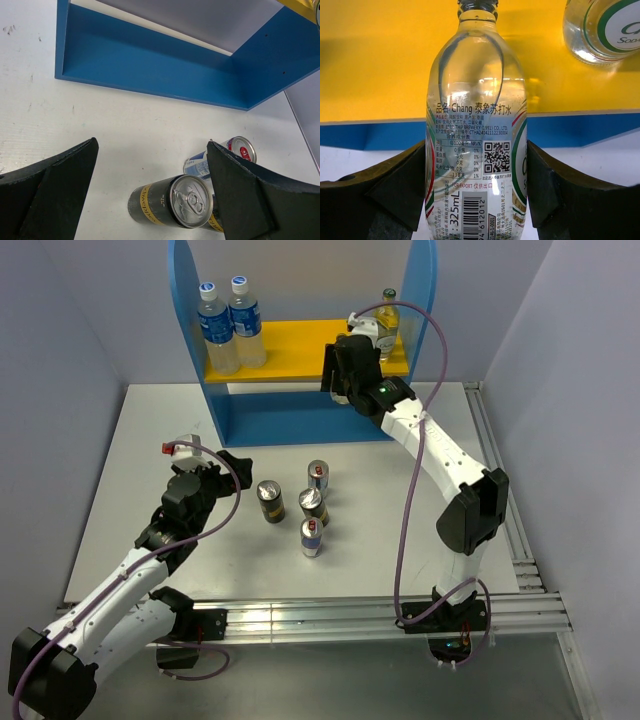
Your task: Place and organize the beverage onto the shelf
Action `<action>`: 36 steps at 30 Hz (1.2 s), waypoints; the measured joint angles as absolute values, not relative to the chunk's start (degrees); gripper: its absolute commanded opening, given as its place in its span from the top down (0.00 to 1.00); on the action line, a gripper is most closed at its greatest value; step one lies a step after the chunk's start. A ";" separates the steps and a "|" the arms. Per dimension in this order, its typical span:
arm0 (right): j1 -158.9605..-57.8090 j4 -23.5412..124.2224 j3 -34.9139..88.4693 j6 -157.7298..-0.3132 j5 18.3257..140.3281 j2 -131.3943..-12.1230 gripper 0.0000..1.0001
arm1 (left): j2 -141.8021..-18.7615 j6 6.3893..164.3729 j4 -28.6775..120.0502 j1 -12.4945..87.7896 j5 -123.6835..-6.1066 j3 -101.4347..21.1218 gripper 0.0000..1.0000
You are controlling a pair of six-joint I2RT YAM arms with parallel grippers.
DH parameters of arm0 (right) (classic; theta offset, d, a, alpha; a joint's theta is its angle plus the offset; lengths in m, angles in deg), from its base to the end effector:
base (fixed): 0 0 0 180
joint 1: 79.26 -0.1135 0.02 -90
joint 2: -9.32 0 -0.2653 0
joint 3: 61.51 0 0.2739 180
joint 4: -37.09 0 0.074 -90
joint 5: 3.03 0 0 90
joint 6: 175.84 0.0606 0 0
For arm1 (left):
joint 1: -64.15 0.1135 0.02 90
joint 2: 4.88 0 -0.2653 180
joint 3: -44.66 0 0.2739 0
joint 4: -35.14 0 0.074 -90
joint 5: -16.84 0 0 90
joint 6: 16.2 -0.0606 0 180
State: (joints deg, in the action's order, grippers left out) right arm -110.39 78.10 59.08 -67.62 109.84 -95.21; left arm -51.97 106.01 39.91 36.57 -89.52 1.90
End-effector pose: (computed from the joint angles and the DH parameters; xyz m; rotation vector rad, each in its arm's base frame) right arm 0.4123 0.2215 0.3913 0.0308 1.9732 0.1613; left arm 0.2233 -0.0974 0.2662 -0.2831 1.7285 -0.5221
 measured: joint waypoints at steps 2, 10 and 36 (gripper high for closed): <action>-110.41 77.43 58.84 -67.62 109.88 -95.27 1.00 | -51.97 106.01 39.91 36.57 -89.52 1.90 0.03; -110.39 73.76 58.89 -67.60 110.06 -96.76 1.00 | -51.97 105.99 39.91 36.57 -89.54 1.90 0.03; -110.35 59.37 46.01 -61.74 110.02 -92.35 1.00 | -51.99 105.99 39.91 36.57 -89.58 1.90 0.03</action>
State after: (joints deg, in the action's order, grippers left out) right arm -110.35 59.37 46.01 -61.74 110.02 -92.35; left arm -51.99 105.99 39.91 36.57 -89.58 1.90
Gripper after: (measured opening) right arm 0.744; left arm 0.969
